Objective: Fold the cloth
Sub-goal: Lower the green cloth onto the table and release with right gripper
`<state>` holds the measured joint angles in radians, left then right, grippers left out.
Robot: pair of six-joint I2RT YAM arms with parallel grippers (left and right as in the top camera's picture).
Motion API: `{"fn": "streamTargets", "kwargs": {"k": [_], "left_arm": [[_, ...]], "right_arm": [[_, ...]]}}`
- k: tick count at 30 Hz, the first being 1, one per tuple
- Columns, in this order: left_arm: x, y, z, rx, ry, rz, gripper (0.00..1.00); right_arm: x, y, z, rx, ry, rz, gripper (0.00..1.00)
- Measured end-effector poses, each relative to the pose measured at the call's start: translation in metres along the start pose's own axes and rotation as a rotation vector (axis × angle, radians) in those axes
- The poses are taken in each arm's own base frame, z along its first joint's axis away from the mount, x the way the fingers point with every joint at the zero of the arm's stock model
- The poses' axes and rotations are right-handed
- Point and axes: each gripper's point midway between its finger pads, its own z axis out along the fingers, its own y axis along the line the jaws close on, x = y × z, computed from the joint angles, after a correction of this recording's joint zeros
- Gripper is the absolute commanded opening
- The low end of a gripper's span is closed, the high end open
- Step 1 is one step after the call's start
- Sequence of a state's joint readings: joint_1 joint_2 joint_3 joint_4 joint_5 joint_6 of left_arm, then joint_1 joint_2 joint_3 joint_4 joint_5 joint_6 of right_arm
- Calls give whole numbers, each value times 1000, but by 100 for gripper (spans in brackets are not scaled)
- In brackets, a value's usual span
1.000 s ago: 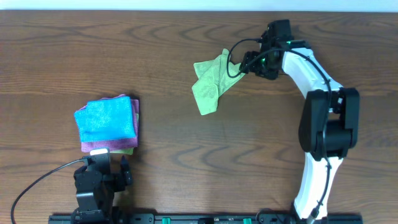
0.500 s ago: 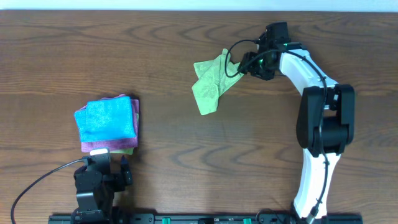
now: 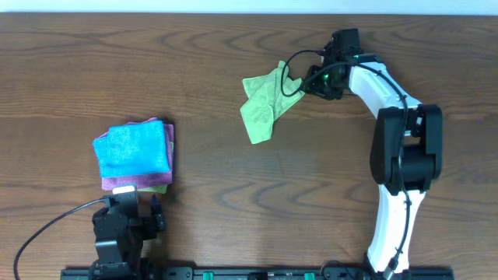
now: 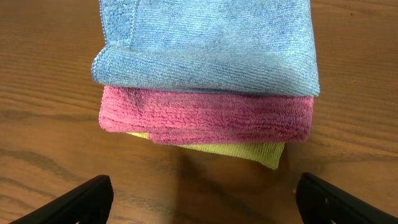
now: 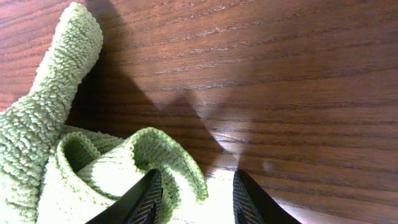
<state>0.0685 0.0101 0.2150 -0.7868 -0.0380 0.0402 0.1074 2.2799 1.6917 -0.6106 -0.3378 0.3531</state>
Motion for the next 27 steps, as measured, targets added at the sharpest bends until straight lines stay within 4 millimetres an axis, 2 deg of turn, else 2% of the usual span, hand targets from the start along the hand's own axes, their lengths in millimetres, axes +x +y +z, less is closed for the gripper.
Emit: {"fn": "streamTargets", "kwargs": {"k": [8,13,14,22,27], "left_arm": [[0,0,0,0,0,0,95],[0,0,0,0,0,0,95],[0,0,0,0,0,0,95],[0,0,0,0,0,0,95],[0,0,0,0,0,0,95]], "right_arm": [[-3,2,3,-12,-11,-5,33],[-4,4,9,-39,-8,-2,4],[-4,4,10,-42,-7,-2,1],[6,1,8,-38,41,25,1],[24,-15,-11,43,110,72,1]]}}
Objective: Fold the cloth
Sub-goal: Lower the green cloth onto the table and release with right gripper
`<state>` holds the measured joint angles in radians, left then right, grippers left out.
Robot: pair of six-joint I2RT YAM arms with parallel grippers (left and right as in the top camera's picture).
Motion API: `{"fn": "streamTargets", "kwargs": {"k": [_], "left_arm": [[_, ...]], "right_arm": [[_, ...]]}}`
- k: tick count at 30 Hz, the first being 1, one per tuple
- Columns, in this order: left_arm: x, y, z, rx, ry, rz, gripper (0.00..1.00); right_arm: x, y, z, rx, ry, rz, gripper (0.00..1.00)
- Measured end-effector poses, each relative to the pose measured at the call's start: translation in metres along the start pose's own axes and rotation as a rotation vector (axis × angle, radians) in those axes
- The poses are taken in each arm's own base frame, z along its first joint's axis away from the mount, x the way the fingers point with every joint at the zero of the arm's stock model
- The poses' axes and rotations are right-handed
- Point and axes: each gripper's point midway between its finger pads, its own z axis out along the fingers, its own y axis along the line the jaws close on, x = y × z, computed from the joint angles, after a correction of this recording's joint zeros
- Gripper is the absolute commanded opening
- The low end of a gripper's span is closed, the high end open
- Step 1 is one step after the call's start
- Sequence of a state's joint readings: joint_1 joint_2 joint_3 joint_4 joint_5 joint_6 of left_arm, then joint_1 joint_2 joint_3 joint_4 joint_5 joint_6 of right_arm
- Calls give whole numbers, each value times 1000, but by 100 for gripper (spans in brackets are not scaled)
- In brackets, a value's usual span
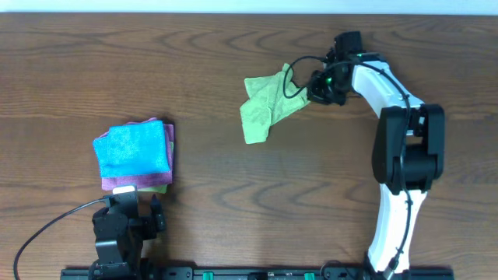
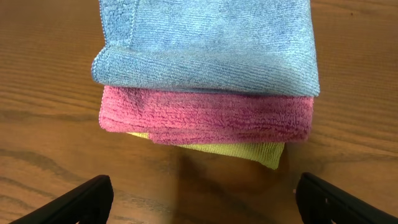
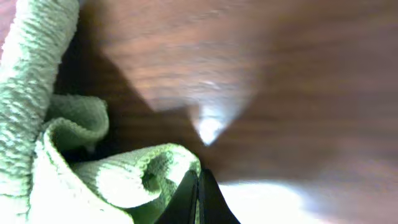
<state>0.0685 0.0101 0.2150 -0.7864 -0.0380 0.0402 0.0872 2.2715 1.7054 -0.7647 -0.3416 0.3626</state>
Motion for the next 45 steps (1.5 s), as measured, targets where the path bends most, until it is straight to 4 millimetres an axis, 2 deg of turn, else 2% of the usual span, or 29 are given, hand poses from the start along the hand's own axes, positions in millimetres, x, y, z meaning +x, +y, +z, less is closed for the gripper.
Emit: {"fn": "streamTargets", "kwargs": {"k": [4,9,11,15,21,32,35,38,40,41,42,43,45], "left_arm": [[0,0,0,0,0,0,95],[0,0,0,0,0,0,95],[0,0,0,0,0,0,95],[0,0,0,0,0,0,95],[0,0,0,0,0,0,95],[0,0,0,0,0,0,95],[0,0,0,-1,0,0,95],[0,1,0,-4,0,0,95],[0,1,0,-4,0,0,95],[0,1,0,-4,0,0,95],[0,1,0,-4,-1,0,95],[0,1,0,-4,-1,0,95],[0,1,0,-5,-1,0,95]], "right_arm": [[7,-5,-33,70,-4,6,1],[31,1,-106,137,-19,6,1],[43,-5,-117,181,7,16,1],[62,-26,-123,294,77,35,1],[76,-45,-130,401,126,44,1],[77,-69,-142,522,119,75,1],[77,-77,-146,532,120,99,4],[77,-82,-148,538,121,117,12],[77,-84,-149,540,120,124,21],[77,-84,-149,541,119,128,40],[77,-84,-149,542,120,129,52],[77,-85,-149,544,121,129,63],[77,-85,-149,543,120,131,72]]}}
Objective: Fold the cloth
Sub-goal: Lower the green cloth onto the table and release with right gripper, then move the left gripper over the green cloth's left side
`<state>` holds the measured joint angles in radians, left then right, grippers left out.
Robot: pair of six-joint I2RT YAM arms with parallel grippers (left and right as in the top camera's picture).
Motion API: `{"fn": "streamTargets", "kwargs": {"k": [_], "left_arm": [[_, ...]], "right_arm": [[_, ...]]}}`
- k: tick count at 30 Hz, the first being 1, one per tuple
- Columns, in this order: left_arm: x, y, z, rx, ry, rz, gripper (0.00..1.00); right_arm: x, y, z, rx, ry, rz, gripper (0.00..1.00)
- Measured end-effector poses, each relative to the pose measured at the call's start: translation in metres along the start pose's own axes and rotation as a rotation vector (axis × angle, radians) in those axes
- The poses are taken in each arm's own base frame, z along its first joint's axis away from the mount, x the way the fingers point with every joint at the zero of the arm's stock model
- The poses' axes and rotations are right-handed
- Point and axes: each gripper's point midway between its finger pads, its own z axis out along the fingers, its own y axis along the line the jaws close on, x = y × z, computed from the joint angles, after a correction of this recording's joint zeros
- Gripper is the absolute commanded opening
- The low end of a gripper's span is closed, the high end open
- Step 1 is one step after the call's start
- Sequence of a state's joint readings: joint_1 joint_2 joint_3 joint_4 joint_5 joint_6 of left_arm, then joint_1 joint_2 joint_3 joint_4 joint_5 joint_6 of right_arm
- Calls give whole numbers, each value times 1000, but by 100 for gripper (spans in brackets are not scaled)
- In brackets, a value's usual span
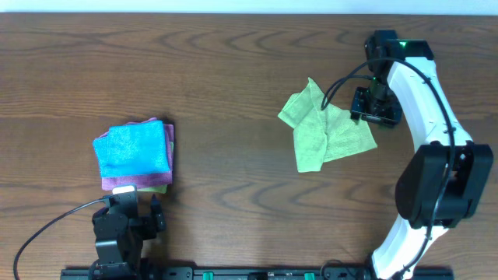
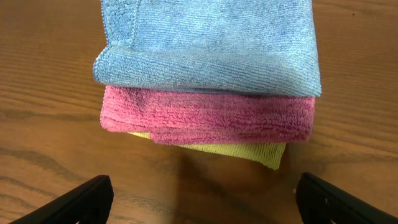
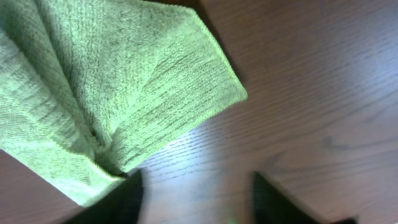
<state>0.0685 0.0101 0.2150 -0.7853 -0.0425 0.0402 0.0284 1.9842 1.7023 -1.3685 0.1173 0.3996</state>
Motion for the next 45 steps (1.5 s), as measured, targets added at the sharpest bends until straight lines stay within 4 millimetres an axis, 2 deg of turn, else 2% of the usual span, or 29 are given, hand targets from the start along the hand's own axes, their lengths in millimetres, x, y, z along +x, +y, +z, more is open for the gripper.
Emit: {"fn": "streamTargets", "kwargs": {"k": [2,5,9,13,16,18,21,23,28,29,32,33,38,40,41,45], "left_arm": [[0,0,0,0,0,0,95],[0,0,0,0,-2,-3,95],[0,-3,3,19,-4,-84,95],[-4,-17,5,99,-20,-187,96],[-9,-33,0,194,-19,-237,96],[-15,-36,-8,219,-11,-261,96],[-35,-37,-29,229,11,-282,96],[-56,-37,-43,227,27,-290,96],[-114,-42,-62,241,134,-307,96],[-134,-47,-64,261,145,-307,95],[-198,-72,-69,369,135,-288,95],[-213,-81,-70,409,127,-282,95],[-268,-134,-60,643,94,-315,96],[-276,-149,-48,689,115,-347,96],[-272,-157,-38,693,158,-367,96],[-241,-195,-6,681,363,-379,96]], "right_arm": [[0,0,0,1,0,0,84],[1,0,0,2,3,-13,92],[1,0,0,-2,6,-17,94],[0,2,-1,-14,-2,-16,94],[-2,3,-5,-24,-20,-13,94],[-3,3,-10,-33,-37,-11,94],[-3,6,-16,-58,-53,-10,94],[-4,8,-17,-71,-57,-9,94],[-6,16,-17,-117,-59,-9,93],[-5,17,-17,-121,-57,-10,93],[-5,19,-18,-134,-55,-10,93],[-5,20,-18,-136,-53,-11,93],[-3,22,-18,-151,-46,-12,92],[-3,22,-18,-152,-46,-12,92],[-3,22,-18,-152,-45,-12,92],[-3,23,-18,-154,-45,-13,92]]}}
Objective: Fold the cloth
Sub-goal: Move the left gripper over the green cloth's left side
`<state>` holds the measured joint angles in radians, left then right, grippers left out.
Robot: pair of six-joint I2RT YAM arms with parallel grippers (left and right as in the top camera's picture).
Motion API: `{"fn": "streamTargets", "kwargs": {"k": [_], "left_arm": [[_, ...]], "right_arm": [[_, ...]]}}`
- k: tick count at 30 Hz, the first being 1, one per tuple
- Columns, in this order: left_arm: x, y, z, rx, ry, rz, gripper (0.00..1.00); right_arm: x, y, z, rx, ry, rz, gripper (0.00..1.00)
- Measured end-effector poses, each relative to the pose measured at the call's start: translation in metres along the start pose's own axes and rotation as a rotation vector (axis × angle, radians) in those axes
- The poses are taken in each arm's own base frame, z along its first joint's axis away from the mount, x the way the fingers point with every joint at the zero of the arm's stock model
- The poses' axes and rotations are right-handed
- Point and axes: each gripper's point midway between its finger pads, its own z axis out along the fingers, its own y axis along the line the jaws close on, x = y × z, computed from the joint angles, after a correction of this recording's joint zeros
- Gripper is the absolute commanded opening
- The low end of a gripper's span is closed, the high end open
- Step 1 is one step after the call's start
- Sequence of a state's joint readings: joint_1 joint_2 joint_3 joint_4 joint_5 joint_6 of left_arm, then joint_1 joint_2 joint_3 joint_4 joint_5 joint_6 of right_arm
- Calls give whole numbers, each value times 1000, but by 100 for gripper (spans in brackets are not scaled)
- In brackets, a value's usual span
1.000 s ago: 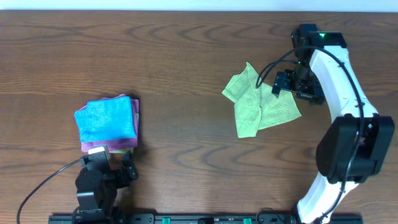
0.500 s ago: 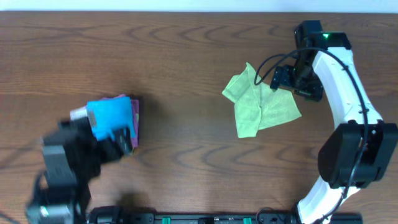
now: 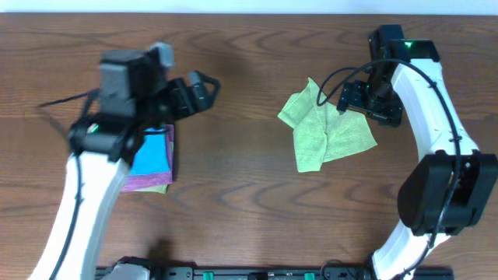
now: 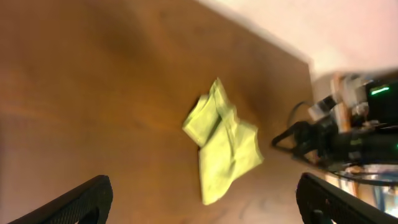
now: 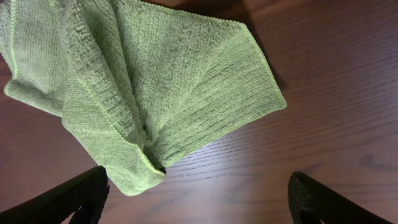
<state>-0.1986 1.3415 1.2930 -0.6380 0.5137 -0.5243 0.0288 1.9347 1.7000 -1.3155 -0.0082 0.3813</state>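
Note:
A crumpled green cloth lies on the wooden table right of centre, with one flap spread to the right and a bunched ridge on the left. My right gripper hovers open just beyond the cloth's right edge. In the right wrist view the cloth fills the upper left, with nothing between the wide-apart fingers. My left gripper is raised and open over the left-middle of the table. Its view shows the cloth far off between its fingers.
A stack of folded cloths, blue on purple on yellow-green, sits at the left, partly hidden under my left arm. The right arm shows at the right of the left wrist view. The table's far edge runs along the top.
My left arm has risen from its rest at the front left and now reaches over the table, facing the green cloth. My right gripper stands wider open and higher. The cloth has not moved.
My right gripper was open at the green cloth's right corner near the table's middle, then shut on its edge. Later the cloth lay further right, and the gripper was open, off it. The left arm stayed by the stack until now.

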Motion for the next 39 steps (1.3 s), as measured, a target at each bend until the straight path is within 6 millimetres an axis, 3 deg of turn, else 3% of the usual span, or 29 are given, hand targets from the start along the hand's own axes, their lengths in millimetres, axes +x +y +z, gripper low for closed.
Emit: {"fn": "streamTargets", "kwargs": {"k": [5,10,17,22,29,34,39], "left_arm": [[43,-11,69,-135,222,24,96],[61,-41,113,-187,252,142,96],[74,-52,138,-193,252,198,95],[85,-59,165,-171,258,203,96],[121,-59,197,-189,319,169,96],[142,-70,207,-175,338,160,95],[169,-90,211,-140,361,201,95]], "right_arm": [[0,0,0,0,0,-3,92],[0,0,0,0,1,-3,91],[-7,-6,0,-6,-16,17,91],[-31,-26,-3,-35,-83,89,91],[-56,-70,-41,-160,-214,182,89],[-58,-103,-66,-217,-279,227,89],[-57,-117,-74,-271,-290,260,89]]}}
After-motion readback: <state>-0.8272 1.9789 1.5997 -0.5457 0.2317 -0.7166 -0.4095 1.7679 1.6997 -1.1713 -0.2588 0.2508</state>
